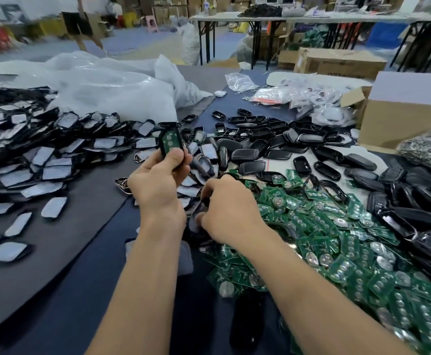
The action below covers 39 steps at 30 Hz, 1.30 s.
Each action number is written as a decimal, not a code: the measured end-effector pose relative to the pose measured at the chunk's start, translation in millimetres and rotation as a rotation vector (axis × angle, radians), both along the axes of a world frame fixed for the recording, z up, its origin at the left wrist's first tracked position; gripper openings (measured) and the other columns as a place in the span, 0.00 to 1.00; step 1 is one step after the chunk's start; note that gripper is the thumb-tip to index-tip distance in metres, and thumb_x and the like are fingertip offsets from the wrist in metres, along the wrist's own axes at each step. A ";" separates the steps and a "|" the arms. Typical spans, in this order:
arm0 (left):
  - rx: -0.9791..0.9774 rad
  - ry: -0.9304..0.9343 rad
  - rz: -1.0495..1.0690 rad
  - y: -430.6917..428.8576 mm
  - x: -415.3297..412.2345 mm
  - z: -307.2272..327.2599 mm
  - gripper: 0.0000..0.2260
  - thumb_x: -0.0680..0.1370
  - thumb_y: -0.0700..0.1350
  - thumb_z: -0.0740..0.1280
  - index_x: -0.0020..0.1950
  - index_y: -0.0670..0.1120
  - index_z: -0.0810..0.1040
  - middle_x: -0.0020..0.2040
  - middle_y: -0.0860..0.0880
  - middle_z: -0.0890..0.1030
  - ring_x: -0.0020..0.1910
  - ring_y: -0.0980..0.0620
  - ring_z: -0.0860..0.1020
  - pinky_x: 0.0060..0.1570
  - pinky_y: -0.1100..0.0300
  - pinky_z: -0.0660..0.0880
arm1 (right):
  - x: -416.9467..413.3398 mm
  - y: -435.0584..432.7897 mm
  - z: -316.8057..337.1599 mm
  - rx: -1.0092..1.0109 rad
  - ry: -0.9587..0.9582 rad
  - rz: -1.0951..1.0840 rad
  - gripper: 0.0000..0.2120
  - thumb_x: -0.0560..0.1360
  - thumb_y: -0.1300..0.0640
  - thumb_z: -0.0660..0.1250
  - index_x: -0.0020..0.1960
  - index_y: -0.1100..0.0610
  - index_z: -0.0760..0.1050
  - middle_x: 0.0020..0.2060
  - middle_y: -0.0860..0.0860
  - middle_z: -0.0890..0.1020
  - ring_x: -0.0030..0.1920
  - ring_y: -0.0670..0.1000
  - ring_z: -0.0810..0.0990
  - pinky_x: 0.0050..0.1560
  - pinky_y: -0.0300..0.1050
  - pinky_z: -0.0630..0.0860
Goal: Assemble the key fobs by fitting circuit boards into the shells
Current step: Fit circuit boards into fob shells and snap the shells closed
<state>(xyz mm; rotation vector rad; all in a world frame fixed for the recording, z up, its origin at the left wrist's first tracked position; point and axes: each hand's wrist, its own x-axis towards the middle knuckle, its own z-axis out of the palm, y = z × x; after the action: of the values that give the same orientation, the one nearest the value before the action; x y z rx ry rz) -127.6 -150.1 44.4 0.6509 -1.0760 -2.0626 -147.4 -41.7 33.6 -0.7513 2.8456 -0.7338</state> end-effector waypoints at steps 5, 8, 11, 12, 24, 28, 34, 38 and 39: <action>-0.051 -0.082 -0.061 2.9 -3.6 -3.6 0.06 0.77 0.32 0.73 0.43 0.41 0.84 0.35 0.48 0.86 0.32 0.54 0.84 0.34 0.66 0.78 | -6.1 42.2 -1.8 -0.454 -0.219 -0.150 0.11 0.73 0.62 0.74 0.39 0.47 0.80 0.38 0.43 0.83 0.36 0.46 0.78 0.36 0.35 0.74; -0.046 -0.100 -0.114 6.0 -4.6 -5.5 0.04 0.78 0.33 0.72 0.44 0.39 0.83 0.36 0.46 0.86 0.33 0.52 0.84 0.37 0.64 0.81 | -5.5 85.6 -3.5 -0.784 -0.448 -0.230 0.11 0.73 0.66 0.74 0.42 0.49 0.84 0.38 0.47 0.85 0.31 0.46 0.76 0.35 0.41 0.75; -0.092 -0.150 -0.275 22.9 -6.4 -8.8 0.01 0.78 0.32 0.71 0.48 0.36 0.81 0.39 0.42 0.87 0.36 0.49 0.85 0.40 0.61 0.83 | -3.0 123.0 -10.3 -0.969 -0.527 -0.306 0.10 0.74 0.69 0.74 0.44 0.55 0.84 0.32 0.49 0.80 0.28 0.47 0.73 0.28 0.36 0.71; -0.125 -0.169 -0.337 31.9 -6.8 -11.0 0.02 0.78 0.31 0.70 0.47 0.37 0.81 0.40 0.40 0.87 0.36 0.48 0.85 0.40 0.60 0.84 | -2.4 131.5 -12.6 -1.014 -0.544 -0.322 0.09 0.74 0.70 0.74 0.44 0.57 0.84 0.31 0.49 0.79 0.27 0.47 0.72 0.27 0.36 0.69; -0.658 -0.318 -0.778 90.8 -10.3 -33.5 0.10 0.75 0.36 0.68 0.51 0.30 0.78 0.42 0.42 0.77 0.42 0.48 0.73 0.43 0.52 0.71 | -4.5 145.8 -21.0 -1.094 -0.601 -0.285 0.13 0.71 0.73 0.72 0.40 0.56 0.85 0.30 0.53 0.78 0.25 0.48 0.69 0.25 0.38 0.64; -0.691 -0.284 -0.780 92.5 -7.9 -31.7 0.05 0.78 0.35 0.71 0.51 0.38 0.86 0.48 0.36 0.86 0.43 0.46 0.81 0.47 0.41 0.81 | -6.6 146.7 -22.4 -1.096 -0.566 -0.324 0.12 0.70 0.71 0.73 0.38 0.55 0.86 0.32 0.56 0.77 0.26 0.48 0.68 0.25 0.38 0.64; -0.535 -0.229 -0.731 88.6 -9.5 -33.8 0.04 0.79 0.35 0.72 0.48 0.38 0.86 0.46 0.35 0.86 0.41 0.46 0.84 0.42 0.53 0.85 | -7.4 156.8 -22.1 -1.330 -0.776 -0.115 0.11 0.71 0.69 0.75 0.51 0.59 0.86 0.39 0.51 0.84 0.34 0.46 0.81 0.35 0.36 0.78; -0.427 -0.209 -0.759 85.9 -11.1 -31.3 0.07 0.79 0.36 0.71 0.46 0.43 0.89 0.46 0.42 0.88 0.41 0.49 0.85 0.40 0.59 0.82 | -6.7 154.3 -24.1 -1.390 -0.796 -0.012 0.18 0.68 0.73 0.74 0.53 0.57 0.86 0.42 0.52 0.86 0.39 0.48 0.84 0.44 0.39 0.81; -0.421 -0.205 -0.769 86.4 -10.9 -30.6 0.06 0.79 0.36 0.71 0.47 0.43 0.89 0.47 0.41 0.88 0.42 0.49 0.86 0.41 0.59 0.82 | -6.6 153.4 -24.8 -1.387 -0.778 -0.020 0.17 0.69 0.72 0.73 0.53 0.56 0.86 0.43 0.52 0.87 0.40 0.47 0.83 0.45 0.39 0.81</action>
<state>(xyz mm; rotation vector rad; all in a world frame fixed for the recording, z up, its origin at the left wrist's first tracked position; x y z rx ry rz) -138.5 -63.7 13.8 0.2425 -2.0493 -2.2803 -154.1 111.8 8.8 -0.3168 1.3599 -2.3346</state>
